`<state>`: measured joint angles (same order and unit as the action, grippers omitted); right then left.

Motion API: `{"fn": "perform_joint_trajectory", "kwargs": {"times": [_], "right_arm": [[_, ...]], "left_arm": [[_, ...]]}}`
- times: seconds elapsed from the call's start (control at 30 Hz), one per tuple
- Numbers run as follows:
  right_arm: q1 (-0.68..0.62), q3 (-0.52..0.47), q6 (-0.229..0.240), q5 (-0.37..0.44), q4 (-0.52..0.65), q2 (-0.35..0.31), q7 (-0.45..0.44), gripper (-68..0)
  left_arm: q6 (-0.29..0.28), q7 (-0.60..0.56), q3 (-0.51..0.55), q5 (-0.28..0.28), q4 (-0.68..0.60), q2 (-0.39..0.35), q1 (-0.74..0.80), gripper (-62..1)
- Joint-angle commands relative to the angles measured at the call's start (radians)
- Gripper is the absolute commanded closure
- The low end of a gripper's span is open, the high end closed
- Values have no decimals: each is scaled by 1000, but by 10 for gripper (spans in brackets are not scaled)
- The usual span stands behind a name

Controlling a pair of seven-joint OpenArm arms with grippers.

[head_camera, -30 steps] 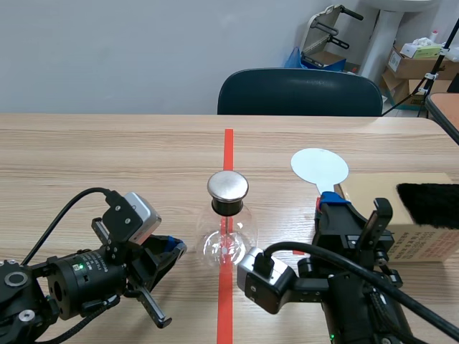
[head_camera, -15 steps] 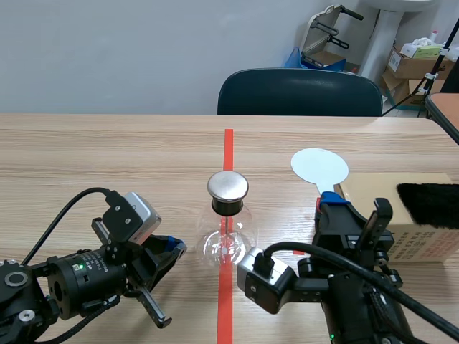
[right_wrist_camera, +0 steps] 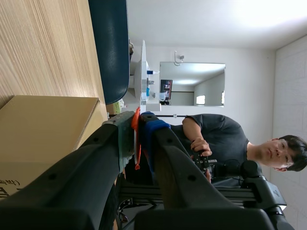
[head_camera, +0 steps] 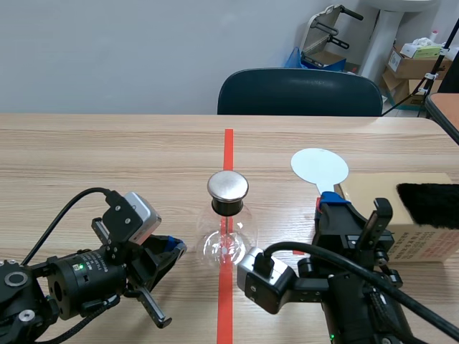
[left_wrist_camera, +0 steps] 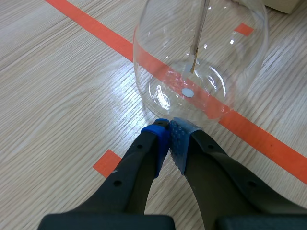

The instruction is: Do the electroscope experiment

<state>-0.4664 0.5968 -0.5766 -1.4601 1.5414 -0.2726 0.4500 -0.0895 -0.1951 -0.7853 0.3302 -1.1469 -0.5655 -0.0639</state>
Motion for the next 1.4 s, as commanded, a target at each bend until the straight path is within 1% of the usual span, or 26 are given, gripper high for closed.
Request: {"fn": "perform_joint_trajectory", "kwargs": {"times": [0.0,0.43,0.57,0.8,0.97,1.37], "right_arm": [[1,-8,-11,-1,6,-7,8,-8],[1,-8,-11,-1,6,-7,4,-9],[1,-8,-34,-1,6,-7,-2,-9],[1,-8,-34,-1,6,-7,-25,-8],[1,-8,-34,-1,6,-7,-82,-8],[2,-9,-34,-1,6,-7,-309,-8]], "left_arm": [[-2,-14,2,3,-11,3,0,-15],[-2,-14,2,3,-11,3,0,-15],[-2,-14,2,3,-11,3,0,-15],[-2,-14,2,3,-11,3,0,-15],[-2,-14,2,3,-11,3,0,-15],[-2,-14,2,3,-11,3,0,-15]]}}
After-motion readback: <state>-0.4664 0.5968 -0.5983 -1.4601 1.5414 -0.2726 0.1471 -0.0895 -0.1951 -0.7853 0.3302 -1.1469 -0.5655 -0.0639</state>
